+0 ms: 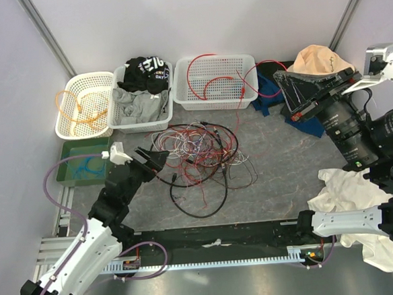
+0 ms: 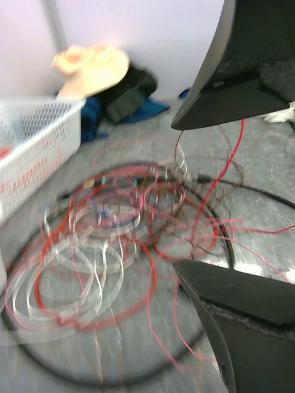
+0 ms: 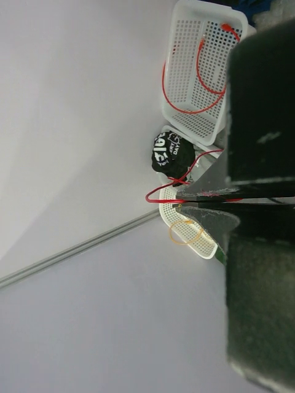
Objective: Untangle the cables
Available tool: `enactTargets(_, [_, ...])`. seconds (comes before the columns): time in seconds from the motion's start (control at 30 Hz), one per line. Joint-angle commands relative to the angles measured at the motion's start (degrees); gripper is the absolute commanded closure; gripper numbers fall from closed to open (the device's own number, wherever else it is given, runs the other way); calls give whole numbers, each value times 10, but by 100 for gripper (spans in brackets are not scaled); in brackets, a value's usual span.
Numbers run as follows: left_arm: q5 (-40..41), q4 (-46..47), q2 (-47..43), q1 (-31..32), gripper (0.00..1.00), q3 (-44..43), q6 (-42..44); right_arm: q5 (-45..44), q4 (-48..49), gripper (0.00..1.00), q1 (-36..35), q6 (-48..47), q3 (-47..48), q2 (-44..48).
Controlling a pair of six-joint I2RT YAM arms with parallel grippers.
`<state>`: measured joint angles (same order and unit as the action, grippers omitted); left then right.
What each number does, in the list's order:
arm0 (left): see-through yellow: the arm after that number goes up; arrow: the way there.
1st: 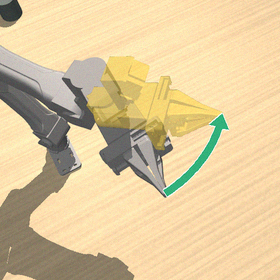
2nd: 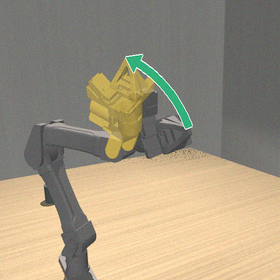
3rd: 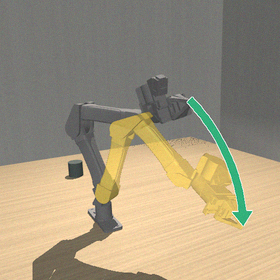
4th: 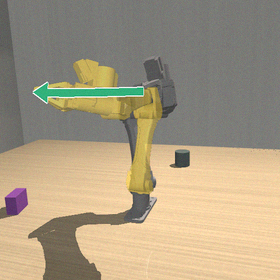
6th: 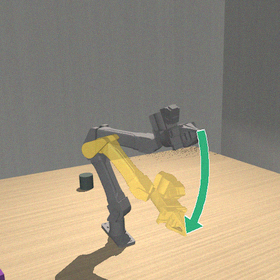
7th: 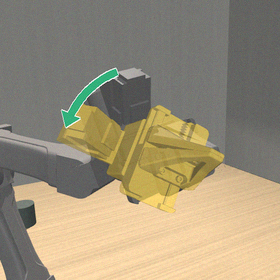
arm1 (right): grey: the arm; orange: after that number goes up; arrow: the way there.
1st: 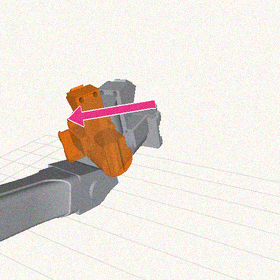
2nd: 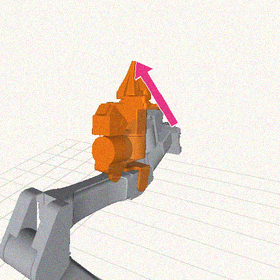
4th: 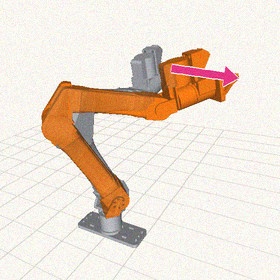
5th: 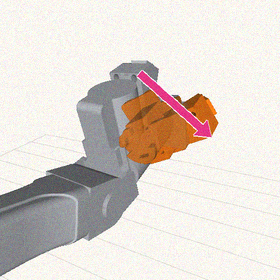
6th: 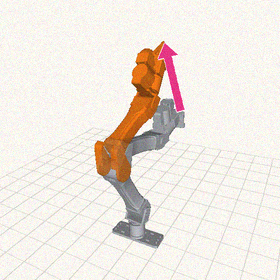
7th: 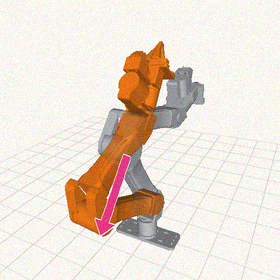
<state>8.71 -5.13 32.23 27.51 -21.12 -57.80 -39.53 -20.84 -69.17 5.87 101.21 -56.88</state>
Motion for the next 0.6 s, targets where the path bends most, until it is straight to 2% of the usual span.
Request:
enactTargets(0.0, [-155,253,20,3,1,28,90,2,-9,100,-3,-5,-11,-17])
enactTargets(0.1, [-204,334,49,6,0,22,121,11,-9,100,-3,4,-20,-17])
enactTargets(0.2, [-207,406,72,27,0,7,161,23,-10,100,-3,8,-23,-21])
enactTargets(0.3, [-206,400,106,71,0,-42,238,28,-12,100,-3,11,-32,-22])
enactTargets(0.37, [-202,387,135,120,0,-66,282,29,-11,100,-3,13,-41,-19])
enactTargets(0.43, [-193,373,151,175,0,-95,363,30,-12,100,-3,19,-55,-16])
enactTargets(0.5, [-180,364,176,200,0,-119,430,34,-12,100,-3,23,-69,-9])
enactTargets(0.57, [-184,363,191,219,0,-130,457,38,-11,100,-3,29,-76,-3])
